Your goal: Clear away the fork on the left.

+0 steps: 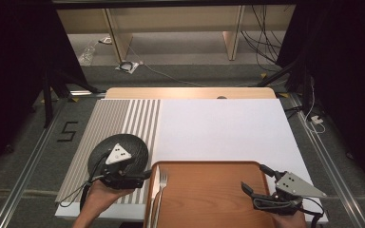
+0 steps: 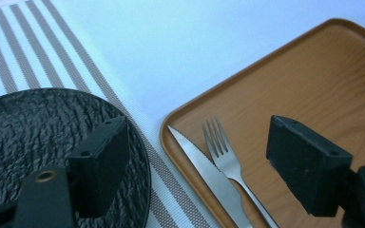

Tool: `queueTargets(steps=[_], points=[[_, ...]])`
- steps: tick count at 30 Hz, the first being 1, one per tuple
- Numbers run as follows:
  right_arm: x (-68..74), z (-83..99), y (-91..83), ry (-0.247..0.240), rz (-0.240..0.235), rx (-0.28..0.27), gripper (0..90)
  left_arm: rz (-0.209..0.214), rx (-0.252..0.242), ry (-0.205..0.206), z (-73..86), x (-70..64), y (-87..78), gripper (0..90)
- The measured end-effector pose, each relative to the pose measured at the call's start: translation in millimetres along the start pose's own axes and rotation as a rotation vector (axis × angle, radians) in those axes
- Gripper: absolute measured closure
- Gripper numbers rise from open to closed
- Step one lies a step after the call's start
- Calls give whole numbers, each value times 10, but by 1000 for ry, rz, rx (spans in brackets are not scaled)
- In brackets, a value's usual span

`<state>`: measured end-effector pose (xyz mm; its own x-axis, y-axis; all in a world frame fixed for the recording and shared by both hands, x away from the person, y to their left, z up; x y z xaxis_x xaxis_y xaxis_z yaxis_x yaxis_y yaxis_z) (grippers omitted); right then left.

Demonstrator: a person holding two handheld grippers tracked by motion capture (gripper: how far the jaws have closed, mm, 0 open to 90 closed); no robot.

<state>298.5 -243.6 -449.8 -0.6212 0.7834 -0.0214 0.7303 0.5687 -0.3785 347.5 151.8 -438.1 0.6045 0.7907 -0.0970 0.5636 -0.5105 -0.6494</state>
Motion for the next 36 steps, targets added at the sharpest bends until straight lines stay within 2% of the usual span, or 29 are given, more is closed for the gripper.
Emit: queueTargets(steps=[9, 16, 19, 24, 36], points=[[-1, 0, -1, 0, 0, -1, 169, -22, -14, -102, 61, 197, -56, 207], [1, -1, 4, -1, -3, -6, 169, -46, -12, -155, 120, 289, -70, 205], [4, -1, 4, 2, -2, -5, 169, -71, -10, -165, 154, 350, -74, 204], [2, 0, 3, 1, -2, -3, 169, -105, -25, -210, 203, 458, -115, 203], [0, 2, 7, 8, -6, -4, 169, -174, -39, -265, 330, 635, -150, 203]])
Point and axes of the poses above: each handheld gripper's, and its own axes: y roughly forward along the jaws, z roughly out of its underside, x roughly to its left, the point moved 5 cm from there along y, roughly forward along the jaws, and after that the axes turned 2 degrees about x, right-handed, at the moved point
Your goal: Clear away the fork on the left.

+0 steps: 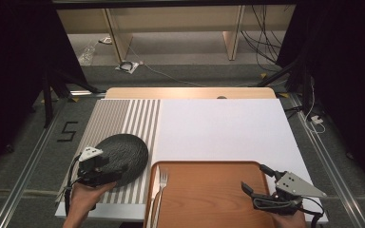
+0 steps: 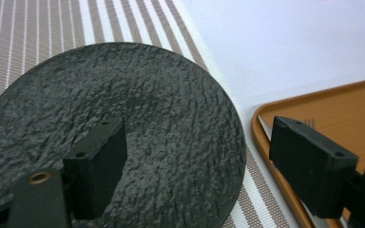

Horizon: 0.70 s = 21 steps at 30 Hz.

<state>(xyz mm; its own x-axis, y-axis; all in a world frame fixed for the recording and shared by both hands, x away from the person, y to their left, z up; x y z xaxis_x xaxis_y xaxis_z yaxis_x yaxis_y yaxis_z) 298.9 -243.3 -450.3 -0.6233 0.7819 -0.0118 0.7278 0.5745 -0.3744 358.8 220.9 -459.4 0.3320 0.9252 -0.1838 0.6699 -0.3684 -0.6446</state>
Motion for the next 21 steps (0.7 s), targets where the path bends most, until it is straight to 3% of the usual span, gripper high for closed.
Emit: queueTargets(steps=[13, 21], points=[[-16, 7, -1, 4, 3, -1, 169, -59, -19, -82, 79, 179, -47, 198], [-16, 8, -4, 7, 1, -6, 169, -74, -31, -131, 137, 268, -67, 198]])
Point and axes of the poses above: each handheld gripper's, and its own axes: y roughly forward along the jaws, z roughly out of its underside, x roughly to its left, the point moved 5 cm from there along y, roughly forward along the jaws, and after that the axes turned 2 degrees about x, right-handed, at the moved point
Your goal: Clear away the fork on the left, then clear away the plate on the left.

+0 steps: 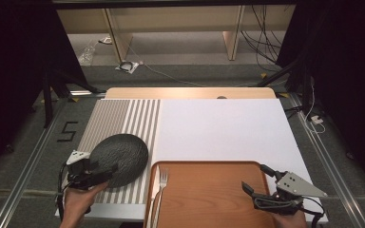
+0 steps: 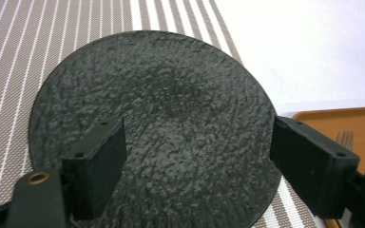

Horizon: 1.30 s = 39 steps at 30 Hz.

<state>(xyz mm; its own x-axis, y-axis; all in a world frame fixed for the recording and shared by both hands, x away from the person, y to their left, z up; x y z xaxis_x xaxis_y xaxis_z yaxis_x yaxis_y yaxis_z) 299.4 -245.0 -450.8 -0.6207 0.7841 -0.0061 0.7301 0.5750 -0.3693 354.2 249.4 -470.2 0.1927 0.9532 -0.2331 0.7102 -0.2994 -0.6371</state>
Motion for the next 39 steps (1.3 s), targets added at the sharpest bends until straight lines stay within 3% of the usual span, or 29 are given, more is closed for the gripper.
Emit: queueTargets(steps=[8, 14, 23, 29, 33, 38, 39], points=[[9, -2, -5, -6, 3, 6, 169, -59, 12, -53, 59, 116, -16, 200], [7, 2, 5, -5, 1, 6, 169, -56, 10, -124, 90, 205, -31, 199], [15, -2, 1, -5, 0, 10, 170, -92, 9, -184, 123, 301, -56, 199], [27, -5, 16, -7, -2, 9, 170, -97, 30, -278, 173, 377, -52, 183], [33, -4, 14, -14, 0, 12, 171, -85, 18, -337, 196, 413, -70, 181], [29, -2, 24, -12, 1, 13, 171, -40, 14, -452, 255, 438, -73, 175], [33, -3, 27, -12, 1, 12, 171, -27, 16, -491, 273, 445, -78, 174]])
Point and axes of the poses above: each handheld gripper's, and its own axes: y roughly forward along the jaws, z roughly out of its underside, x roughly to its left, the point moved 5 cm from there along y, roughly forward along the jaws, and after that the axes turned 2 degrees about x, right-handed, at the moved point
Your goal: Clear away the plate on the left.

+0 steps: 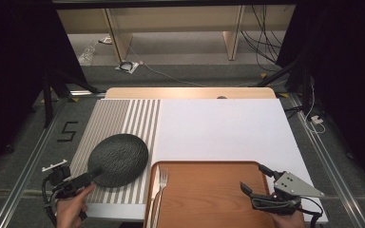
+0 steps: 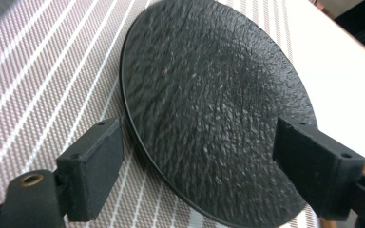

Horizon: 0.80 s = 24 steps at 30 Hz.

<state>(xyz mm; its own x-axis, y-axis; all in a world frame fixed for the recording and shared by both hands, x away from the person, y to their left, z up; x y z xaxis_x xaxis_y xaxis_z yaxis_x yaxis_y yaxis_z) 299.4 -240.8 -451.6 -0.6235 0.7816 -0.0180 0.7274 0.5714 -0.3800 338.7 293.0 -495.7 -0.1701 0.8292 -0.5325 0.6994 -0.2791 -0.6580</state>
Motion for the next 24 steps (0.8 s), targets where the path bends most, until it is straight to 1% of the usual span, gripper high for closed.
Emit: queueTargets(steps=[1, 2, 5, 7, 9, 13, 15, 17, 19, 21, 22, 24], points=[[4, -1, 0, 1, 0, 1, 171, 10, 0, -24, 8, 14, -5, 173], [6, -2, -2, 1, 0, 0, 171, 30, 3, -65, 21, 37, -10, 173], [2, -2, -13, 1, 0, 1, 171, 52, 2, -133, 49, 80, -13, 173], [1, -4, -13, 3, 1, -2, 171, 80, 4, -169, 61, 87, -20, 175], [6, -7, -11, -4, 1, -4, 171, 86, 2, -190, 77, 91, -18, 180], [11, -9, -12, -4, 0, -3, 171, 129, 21, -257, 129, 94, -2, 181], [10, -10, -14, -3, 1, -3, 171, 140, 23, -292, 154, 100, 6, 181], [9, -11, -17, -1, 1, -4, 171, 160, 30, -328, 177, 102, 12, 181], [7, -9, -18, -4, 1, -3, 171, 173, 29, -348, 196, 97, 15, 182], [6, -8, -15, -2, 1, -3, 171, 197, 36, -365, 210, 88, 21, 189], [6, -8, -15, -3, 0, -3, 171, 202, 36, -384, 218, 86, 24, 189], [9, -8, -15, -5, 0, -3, 171, 213, 43, -403, 237, 87, 33, 195]])
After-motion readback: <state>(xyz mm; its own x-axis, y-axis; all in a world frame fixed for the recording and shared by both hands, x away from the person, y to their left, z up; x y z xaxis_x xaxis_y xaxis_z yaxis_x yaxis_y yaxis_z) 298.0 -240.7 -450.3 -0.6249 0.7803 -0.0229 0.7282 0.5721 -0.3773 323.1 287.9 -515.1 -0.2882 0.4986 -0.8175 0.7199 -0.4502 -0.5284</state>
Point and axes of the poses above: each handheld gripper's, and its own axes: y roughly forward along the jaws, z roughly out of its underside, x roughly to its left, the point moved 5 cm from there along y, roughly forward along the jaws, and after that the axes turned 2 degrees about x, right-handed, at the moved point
